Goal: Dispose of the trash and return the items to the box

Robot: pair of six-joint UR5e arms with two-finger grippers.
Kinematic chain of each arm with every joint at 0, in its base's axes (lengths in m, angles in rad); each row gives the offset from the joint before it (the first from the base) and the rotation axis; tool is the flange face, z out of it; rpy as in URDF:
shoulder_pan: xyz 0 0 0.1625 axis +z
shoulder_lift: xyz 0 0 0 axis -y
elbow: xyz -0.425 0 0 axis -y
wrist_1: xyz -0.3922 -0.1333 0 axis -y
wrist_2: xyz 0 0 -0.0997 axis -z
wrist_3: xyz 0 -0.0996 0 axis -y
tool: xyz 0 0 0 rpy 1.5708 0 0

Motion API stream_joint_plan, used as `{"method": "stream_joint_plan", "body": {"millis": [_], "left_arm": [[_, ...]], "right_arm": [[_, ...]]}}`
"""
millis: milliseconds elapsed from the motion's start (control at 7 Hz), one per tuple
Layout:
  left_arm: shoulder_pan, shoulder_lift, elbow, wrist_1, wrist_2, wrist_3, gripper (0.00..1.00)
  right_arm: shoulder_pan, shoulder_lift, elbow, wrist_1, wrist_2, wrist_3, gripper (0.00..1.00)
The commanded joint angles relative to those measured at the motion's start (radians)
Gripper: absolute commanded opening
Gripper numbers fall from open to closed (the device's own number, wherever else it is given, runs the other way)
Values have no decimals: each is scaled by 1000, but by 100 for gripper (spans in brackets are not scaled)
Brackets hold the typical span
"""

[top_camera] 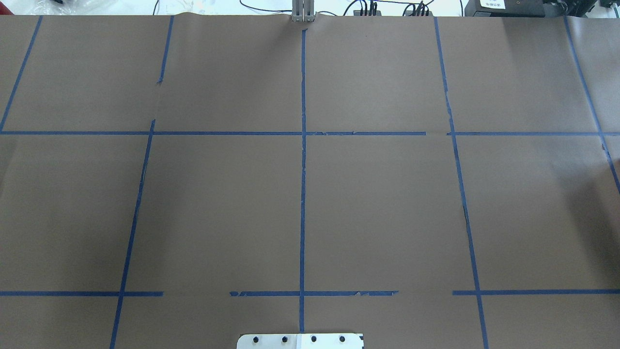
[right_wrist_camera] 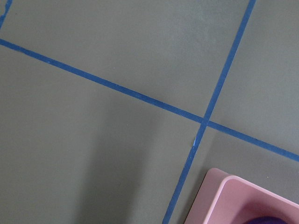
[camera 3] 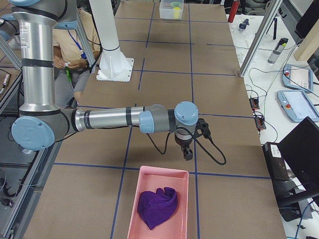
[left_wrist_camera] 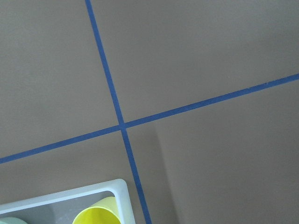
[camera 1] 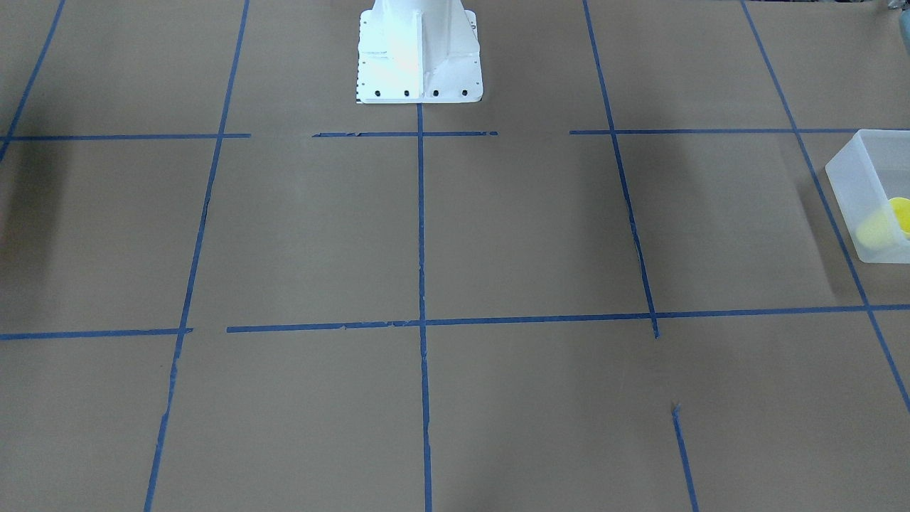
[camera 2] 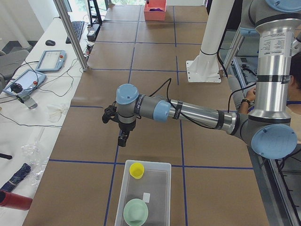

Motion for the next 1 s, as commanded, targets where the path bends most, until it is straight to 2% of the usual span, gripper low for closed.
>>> {"method": "stream_joint_plan", "body": {"millis": [0, 857], "left_arm": [[-2, -1, 12, -5, 0, 1, 100], [-9, 8, 27, 6, -26, 1, 100]], "right_arm": [[14, 11, -3, -32, 5, -30, 100], [16, 5, 1, -28, 5, -6, 100]]}}
